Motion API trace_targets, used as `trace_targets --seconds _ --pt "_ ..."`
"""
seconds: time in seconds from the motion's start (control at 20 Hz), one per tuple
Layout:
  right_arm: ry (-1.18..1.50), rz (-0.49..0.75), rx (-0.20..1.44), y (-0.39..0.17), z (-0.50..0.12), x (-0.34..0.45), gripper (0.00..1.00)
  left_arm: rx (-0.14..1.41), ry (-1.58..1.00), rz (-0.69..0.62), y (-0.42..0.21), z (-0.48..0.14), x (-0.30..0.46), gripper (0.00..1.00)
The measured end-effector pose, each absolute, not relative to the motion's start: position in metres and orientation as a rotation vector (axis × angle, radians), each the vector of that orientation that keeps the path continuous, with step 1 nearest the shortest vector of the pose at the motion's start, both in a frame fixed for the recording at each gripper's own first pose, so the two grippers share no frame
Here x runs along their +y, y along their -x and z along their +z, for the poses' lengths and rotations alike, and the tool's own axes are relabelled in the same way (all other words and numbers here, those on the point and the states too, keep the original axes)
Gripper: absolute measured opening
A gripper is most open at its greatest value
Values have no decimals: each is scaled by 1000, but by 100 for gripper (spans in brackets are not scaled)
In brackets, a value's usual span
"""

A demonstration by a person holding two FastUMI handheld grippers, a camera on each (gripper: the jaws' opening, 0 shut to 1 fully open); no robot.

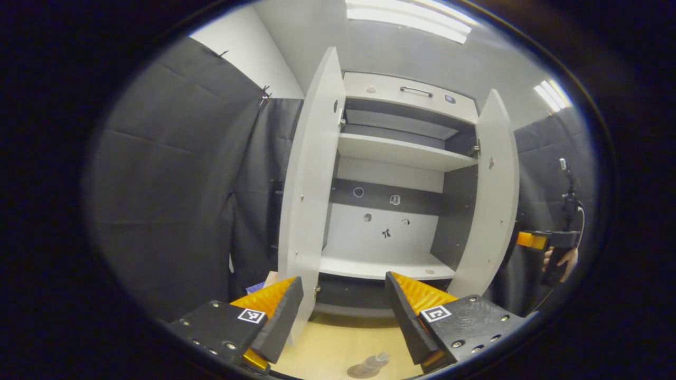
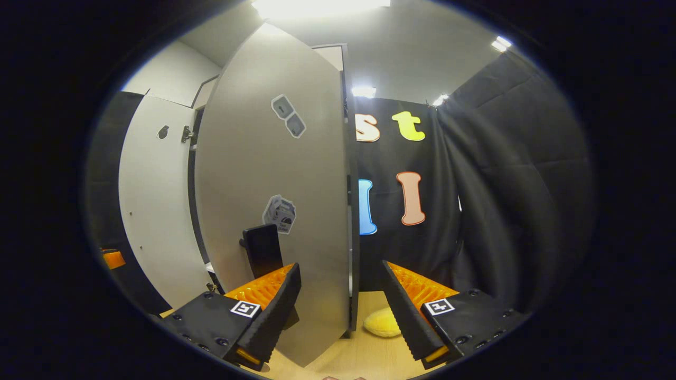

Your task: Grasp the bottle in the cabinet with the left hand and place it on the coaster, then close the right door with the right hand and the left door with the left hand.

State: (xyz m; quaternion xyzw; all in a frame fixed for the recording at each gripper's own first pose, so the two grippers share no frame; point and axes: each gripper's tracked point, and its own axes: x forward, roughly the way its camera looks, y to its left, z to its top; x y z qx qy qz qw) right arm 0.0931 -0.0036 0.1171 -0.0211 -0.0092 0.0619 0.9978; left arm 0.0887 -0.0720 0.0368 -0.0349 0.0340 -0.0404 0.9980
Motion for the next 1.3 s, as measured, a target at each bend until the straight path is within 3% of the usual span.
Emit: trace_targets --seconds 0.05,0.1,0.3,0.7,0.75,1.3 --pt "42 123 -18 -95 116 5 97 68 68 -81 -90 36 -64 83" --pt "34 120 -16 -98 115 13 97 70 67 -80 -90 34 -55 91" --pt "-25 128 49 -112 105 50 98 69 62 -69 -93 29 -21 90" --pt "-34 114 28 -98 92 70 98 42 81 18 -94 27 75 94" --pt "-35 108 25 -94 90 72 98 45 88 22 -99 27 85 90" --pt "-32 -18 22 -52 70 45 98 11 -117 9 -193 68 153 90"
